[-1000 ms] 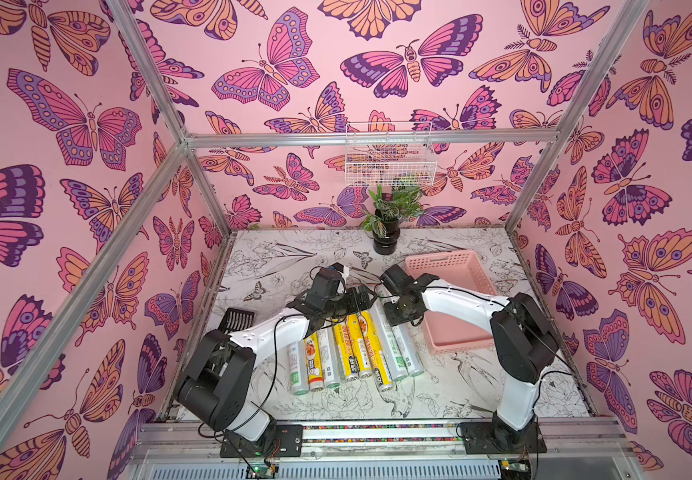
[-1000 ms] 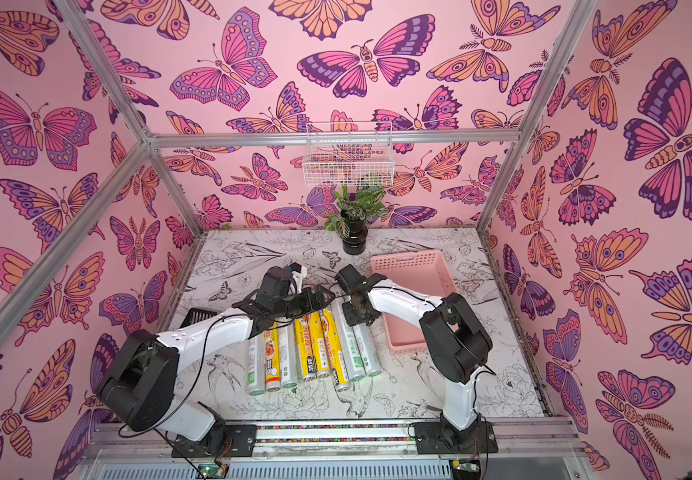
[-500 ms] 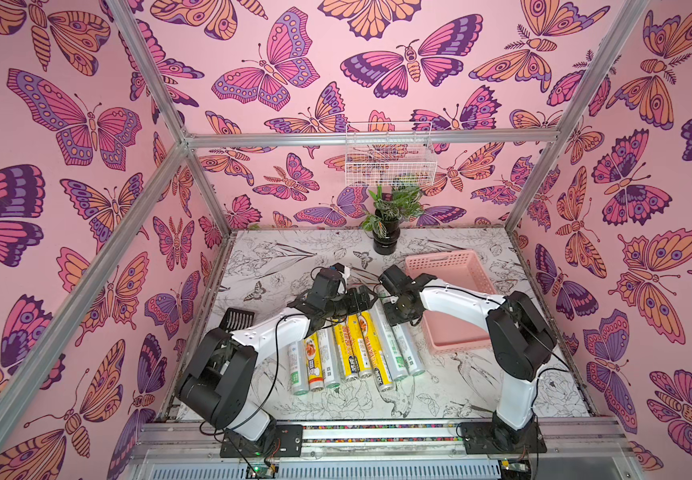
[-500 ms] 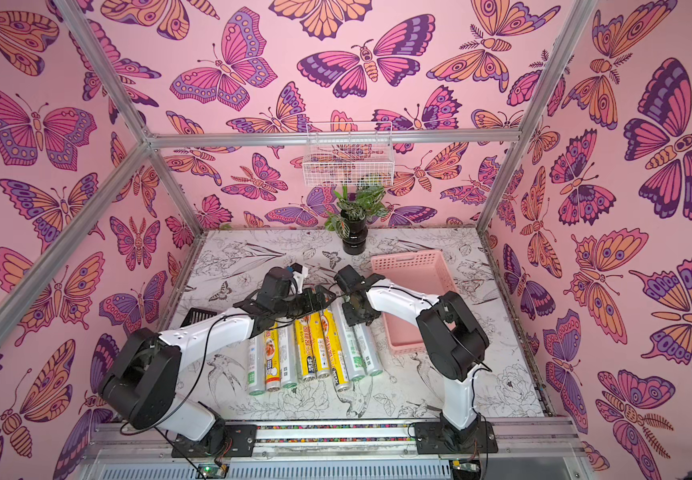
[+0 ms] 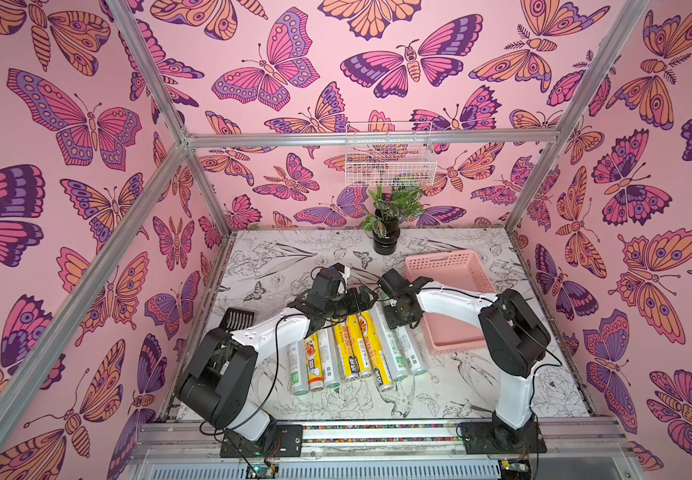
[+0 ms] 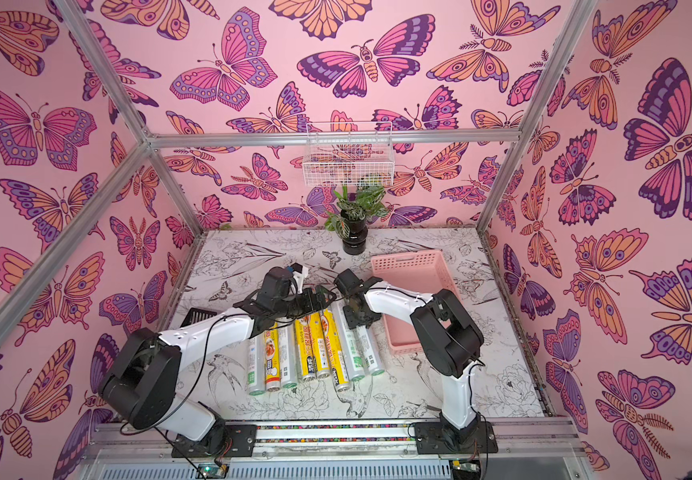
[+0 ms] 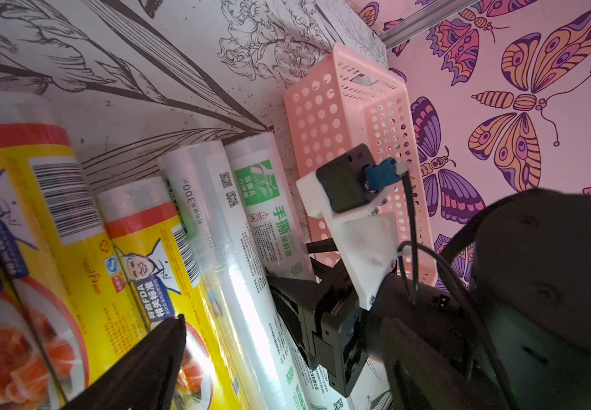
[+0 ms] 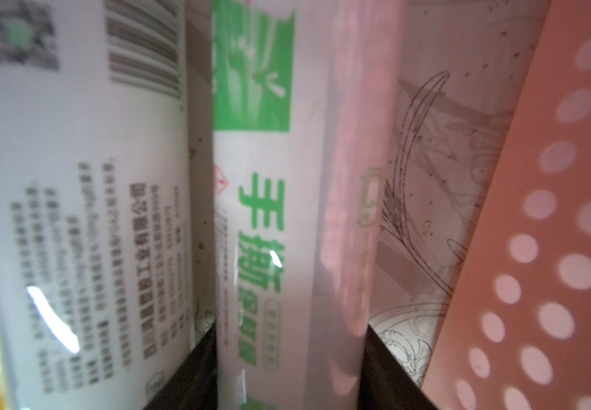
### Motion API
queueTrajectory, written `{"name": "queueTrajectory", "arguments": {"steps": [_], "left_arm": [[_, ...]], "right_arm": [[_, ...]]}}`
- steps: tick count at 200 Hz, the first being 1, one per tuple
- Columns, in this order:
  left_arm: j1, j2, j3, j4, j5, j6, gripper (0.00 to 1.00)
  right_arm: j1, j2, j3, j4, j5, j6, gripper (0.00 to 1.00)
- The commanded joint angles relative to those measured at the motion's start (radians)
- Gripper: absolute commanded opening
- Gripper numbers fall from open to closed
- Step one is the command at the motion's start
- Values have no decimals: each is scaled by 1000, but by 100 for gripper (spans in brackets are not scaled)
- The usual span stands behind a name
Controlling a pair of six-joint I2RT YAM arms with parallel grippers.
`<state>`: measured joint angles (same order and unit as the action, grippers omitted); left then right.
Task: Put the plastic wrap into the basket
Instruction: Pick up the plastic wrap from the center of the board.
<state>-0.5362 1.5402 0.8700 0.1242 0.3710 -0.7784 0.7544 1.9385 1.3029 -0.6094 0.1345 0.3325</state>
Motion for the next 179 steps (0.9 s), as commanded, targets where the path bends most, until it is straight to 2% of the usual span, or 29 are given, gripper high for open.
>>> {"name": "queueTrajectory", "arguments": {"steps": [1, 26, 57, 85, 118, 132, 152, 179], "left_arm": [[0, 16, 11, 7, 18, 11, 92], [-1, 15, 9, 7, 18, 13, 92], [-1, 15, 20, 8, 35, 17, 92], [-3, 18, 54, 8, 77, 27, 92], [-18, 13, 99, 14, 95, 41, 92], [-26, 24, 122, 15, 112, 47, 93], [-50, 61, 168, 15, 143, 62, 93], [-99, 130, 242, 15, 173, 59, 92]], "right_arm": [[5, 30, -2, 1, 16, -9, 58], [5, 9, -11, 6, 29, -3, 53], [5, -104, -24, -4, 65, -1, 37], [4, -238, -36, -21, 102, -7, 27], [-20, -417, -47, -35, 115, -10, 25], [-71, -483, -67, -22, 92, -13, 25], [-198, -548, -109, 16, 9, -14, 25], [-388, -530, -122, 13, -150, -33, 25]]}}
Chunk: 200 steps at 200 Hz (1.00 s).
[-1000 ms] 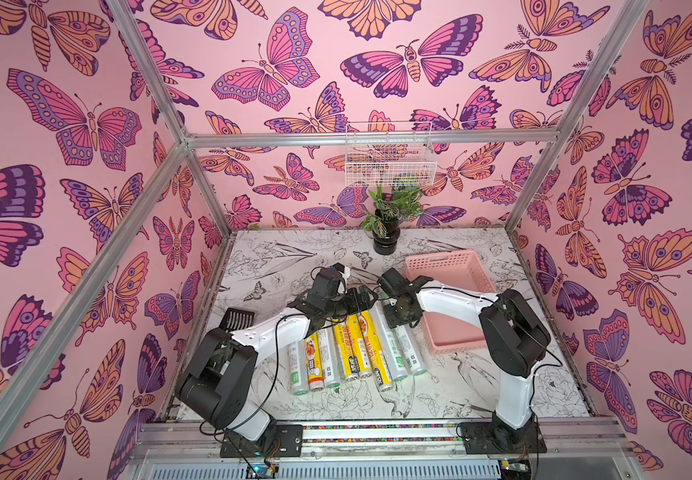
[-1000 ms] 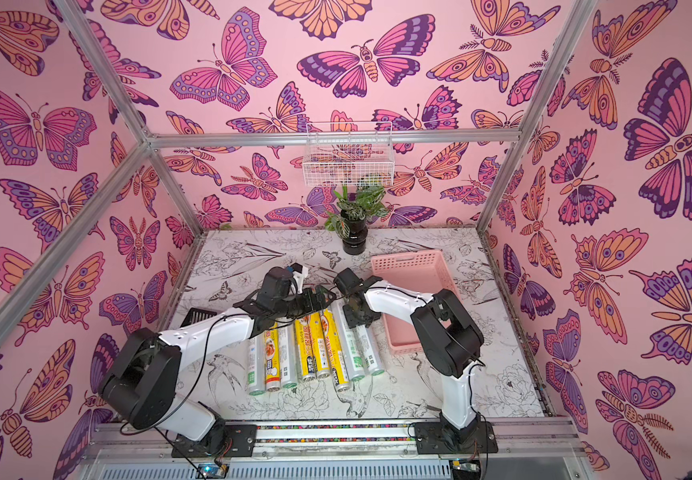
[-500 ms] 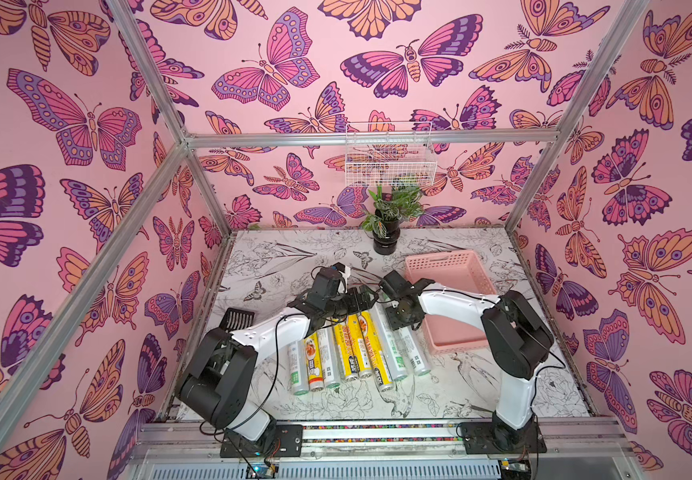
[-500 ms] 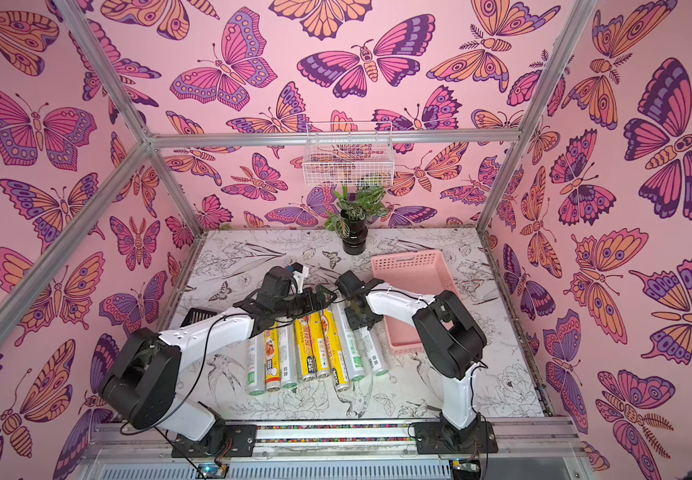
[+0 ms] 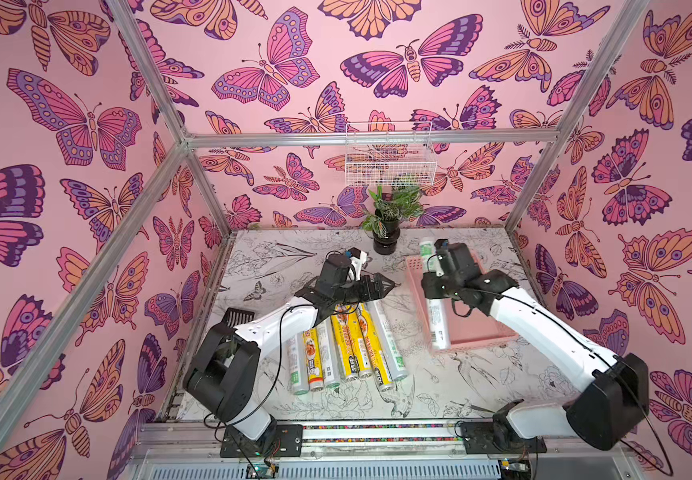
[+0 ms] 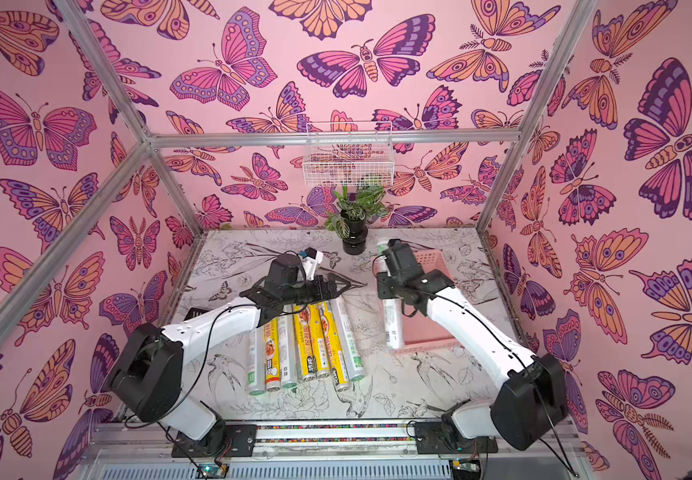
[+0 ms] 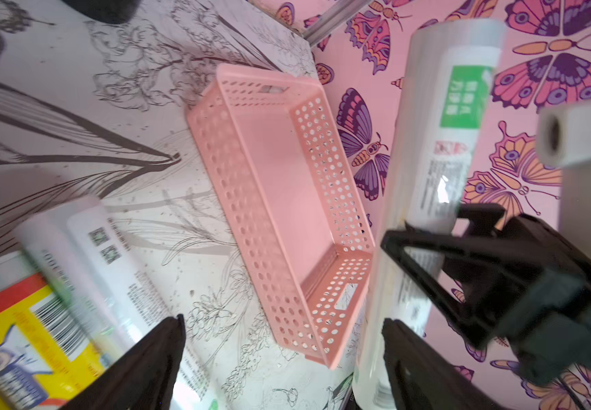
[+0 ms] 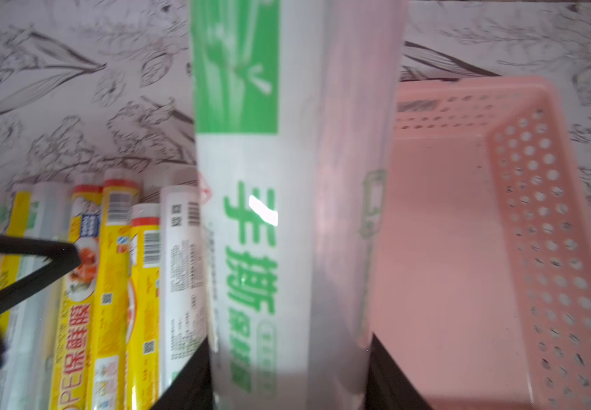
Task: Put the plastic wrap into the basket
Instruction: Pick up the plastic wrap from the center of the board, then place the plastic wrap in the basket.
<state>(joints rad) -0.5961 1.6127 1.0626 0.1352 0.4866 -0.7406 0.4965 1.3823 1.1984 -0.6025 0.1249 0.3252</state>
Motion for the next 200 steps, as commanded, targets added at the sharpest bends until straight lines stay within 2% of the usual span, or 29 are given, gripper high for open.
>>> {"name": "queueTrajectory", "arguments": {"steps": [1, 19, 41, 85, 117, 200], "left_arm": [[-40, 58, 51, 4, 58, 21, 92], [-72, 95, 86, 4, 56, 20, 92], [-86, 117, 101, 5, 57, 16, 92], [-85, 108, 87, -2, 36, 25, 93], [-84, 101, 77, -8, 27, 29, 93], [-79, 100, 86, -9, 34, 29, 93]], "right_arm": [[-136, 28, -18, 5, -148, -25, 25], [-220, 87, -12, 1, -256, -45, 24], [-254, 177, 34, -40, -321, -81, 24], [-256, 334, 91, -64, -353, -133, 24], [-258, 349, 77, -8, -384, -153, 24], [-264, 439, 208, -31, -415, -165, 24]]}}
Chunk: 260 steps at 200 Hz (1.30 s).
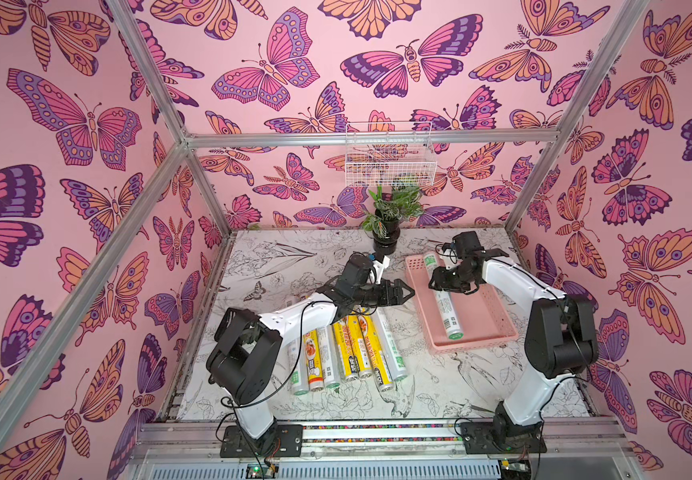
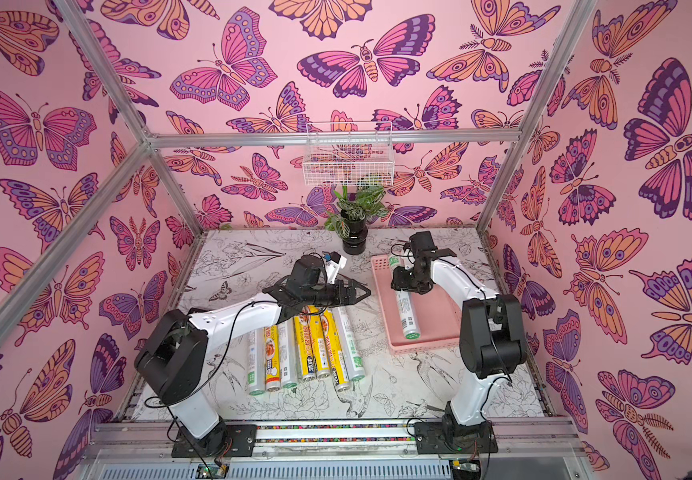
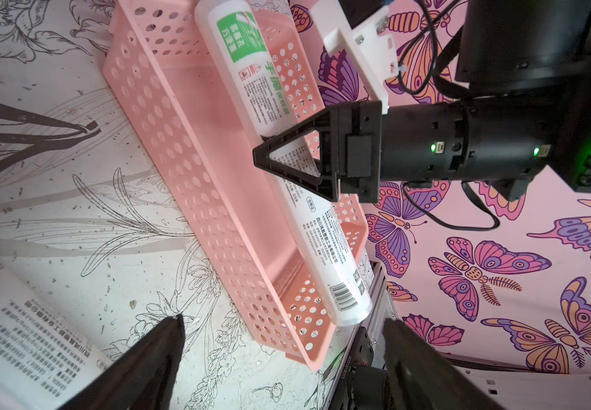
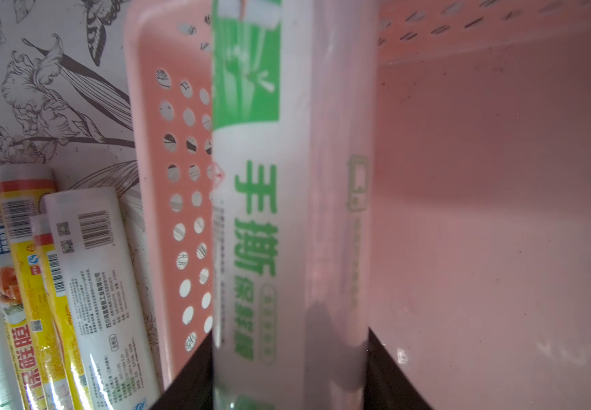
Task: Put the plastic wrap into the basket
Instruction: Place the plastic wrap in the basket.
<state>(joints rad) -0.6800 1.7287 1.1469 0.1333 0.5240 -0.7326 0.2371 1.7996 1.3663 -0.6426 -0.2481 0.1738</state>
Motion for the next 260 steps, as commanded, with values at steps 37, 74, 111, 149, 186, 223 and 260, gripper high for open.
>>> {"name": "queueTrajectory", "arguments": {"steps": [37, 74, 111, 149, 186, 223, 260], "left_arm": [[6, -9, -1, -8, -5, 20, 93], [6, 3, 7, -8, 4, 18, 93], [6, 3, 4, -8, 1, 19, 93], [13, -4, -10, -8, -9, 14, 94], [20, -17, -22, -8, -10, 15, 93], [23, -26, -34, -8, -10, 17, 94], [26, -30, -44, -8, -16, 19, 94]], "right_arm": [[-4, 54, -11, 53, -90, -1, 24], [15, 53, -78, 136, -133, 33, 25], [59, 55, -143, 235, -91, 144, 27], [136, 50, -188, 351, -2, 296, 27], [195, 76, -175, 391, 88, 407, 27], [202, 105, -142, 369, 21, 295, 28], [200, 105, -141, 318, -49, 157, 34]]}}
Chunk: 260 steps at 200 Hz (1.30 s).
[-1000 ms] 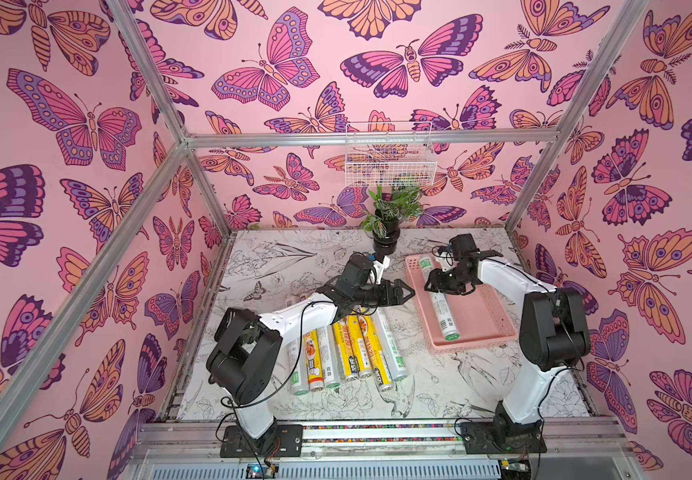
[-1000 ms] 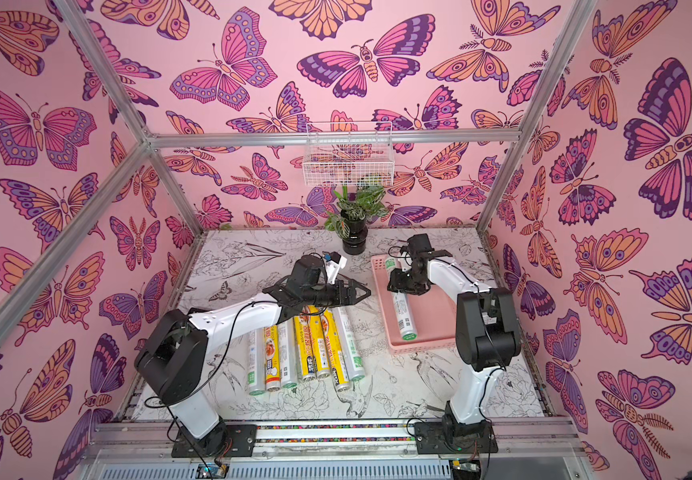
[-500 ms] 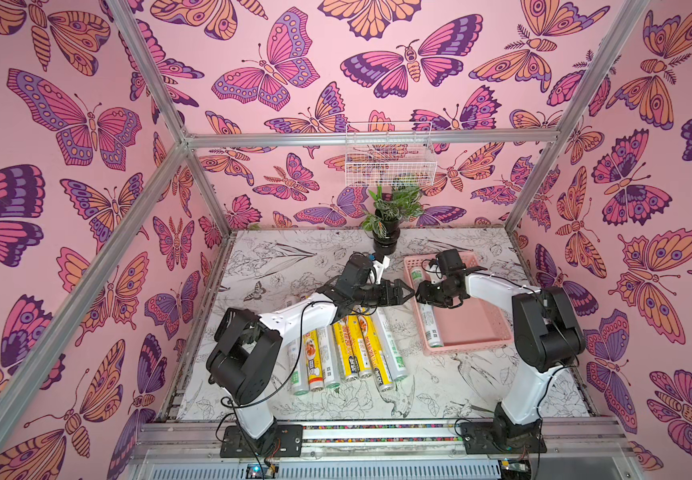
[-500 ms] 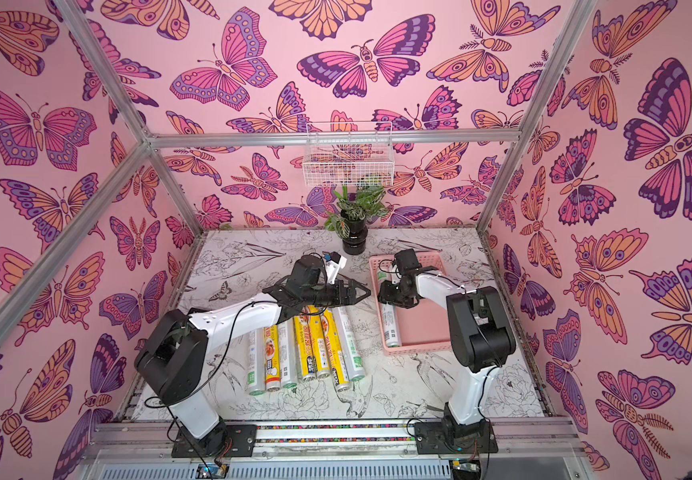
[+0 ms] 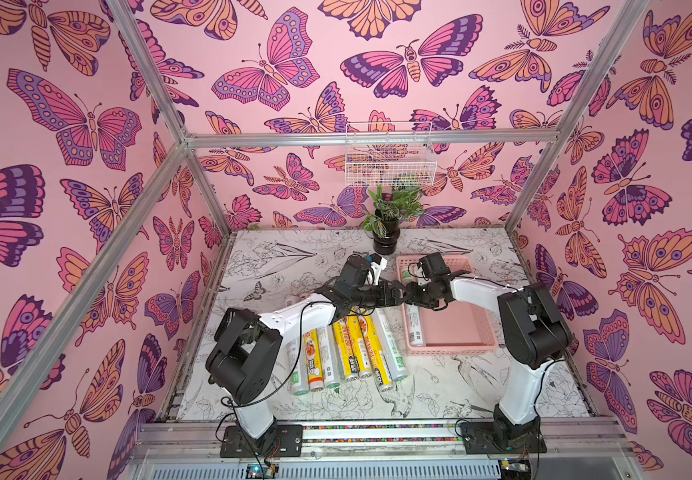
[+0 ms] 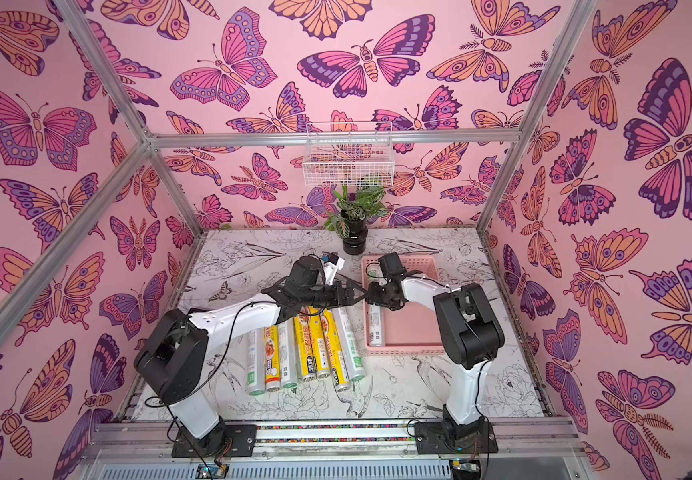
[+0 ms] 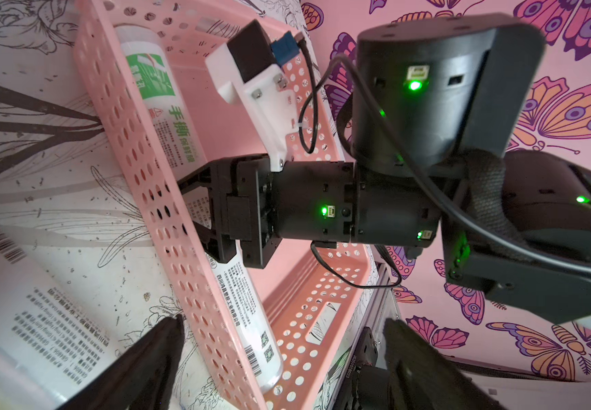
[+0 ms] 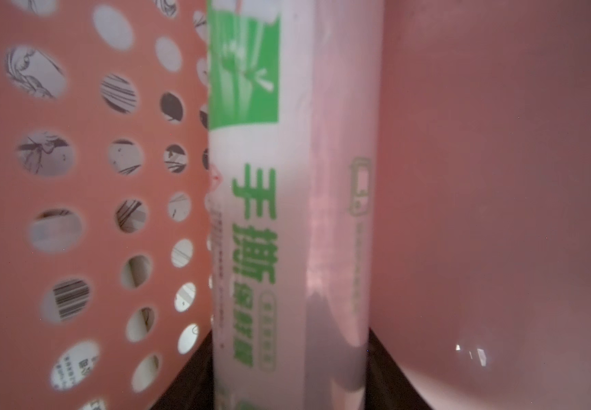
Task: Put the plastic wrap into the basket
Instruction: Place the plastic wrap in the basket.
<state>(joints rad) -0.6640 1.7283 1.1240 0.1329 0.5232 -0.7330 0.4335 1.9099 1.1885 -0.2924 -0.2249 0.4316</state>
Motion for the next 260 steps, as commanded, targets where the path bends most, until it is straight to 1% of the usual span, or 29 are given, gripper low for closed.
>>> {"name": "queueTrajectory", "arguments": {"steps": [1, 10, 20, 39, 50, 62, 76, 95, 110, 176, 204, 218, 229, 260], "left_arm": [[10, -30, -20, -7, -14, 19, 94], [10, -26, -17, -7, -14, 18, 94], [9, -26, -15, -7, -14, 17, 94], [10, -26, -10, -7, -13, 16, 94], [9, -26, -12, -7, -13, 17, 94], [12, -27, -12, -7, -12, 15, 94], [12, -30, -15, -7, -11, 15, 94], [12, -26, -14, -7, -12, 12, 94], [11, -24, -11, -7, -9, 12, 94], [12, -27, -14, -7, -8, 14, 94], [13, -27, -15, -7, -8, 13, 94], [14, -30, -16, -7, -8, 13, 94], [13, -31, -16, -7, -8, 13, 94], [15, -35, -22, -8, -12, 15, 94]], "right_arm": [[5, -5, 36, -33, -75, -102, 34], [4, -6, 36, -34, -78, -105, 40], [4, -3, 36, -35, -70, -96, 41], [2, -5, 33, -31, -61, -59, 46], [3, -9, 32, -40, -24, -18, 49], [-3, -12, 45, -79, 26, 27, 49], [-6, -17, 48, -98, 49, 78, 50], [-5, -36, 31, -80, 26, 111, 51], [-6, -43, 19, -67, 13, 110, 52], [-5, -68, 25, -86, -46, 2, 55], [-5, -72, 28, -105, -35, -21, 57], [-6, -74, 29, -111, -28, -22, 60], [-6, -76, 31, -117, -18, -23, 61], [-5, -108, 16, -96, -25, -28, 57]]}}
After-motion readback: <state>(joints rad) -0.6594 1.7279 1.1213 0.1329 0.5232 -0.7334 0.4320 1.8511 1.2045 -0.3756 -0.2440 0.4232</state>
